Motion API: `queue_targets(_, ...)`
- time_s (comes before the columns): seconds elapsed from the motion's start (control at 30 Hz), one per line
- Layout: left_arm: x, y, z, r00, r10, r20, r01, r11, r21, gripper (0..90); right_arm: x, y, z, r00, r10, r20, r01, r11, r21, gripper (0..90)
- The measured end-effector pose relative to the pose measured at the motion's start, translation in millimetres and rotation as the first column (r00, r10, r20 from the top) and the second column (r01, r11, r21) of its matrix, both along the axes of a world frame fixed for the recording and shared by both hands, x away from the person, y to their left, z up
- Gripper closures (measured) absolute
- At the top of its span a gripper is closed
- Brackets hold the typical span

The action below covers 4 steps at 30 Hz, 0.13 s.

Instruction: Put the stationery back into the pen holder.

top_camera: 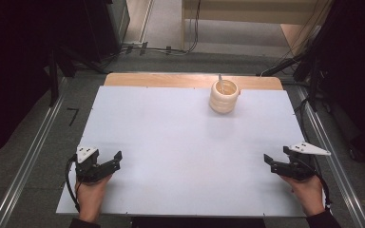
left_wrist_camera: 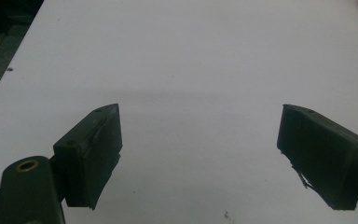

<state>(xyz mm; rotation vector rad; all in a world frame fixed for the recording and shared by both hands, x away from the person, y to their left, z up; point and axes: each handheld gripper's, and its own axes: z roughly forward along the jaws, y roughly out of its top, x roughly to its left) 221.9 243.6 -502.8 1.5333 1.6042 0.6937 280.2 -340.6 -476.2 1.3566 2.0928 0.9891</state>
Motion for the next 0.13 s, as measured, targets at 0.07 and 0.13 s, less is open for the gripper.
queue_targets(0.07,0.5,-0.6,0.2,1.0000,-0.002,0.001,0.002,1.0000,0.000,14.6,-2.6,-4.2,-0.6,0.9999,-0.013,0.006,0.013,1.000,-0.005,15.6)
queue_targets(0.13,1.2,-1.4,0.5,1.0000,-0.005,0.002,0.005,1.0000,0.001,14.5,-4.7,-7.2,-0.3,0.9996,-0.025,0.008,0.025,1.000,0.002,15.6)
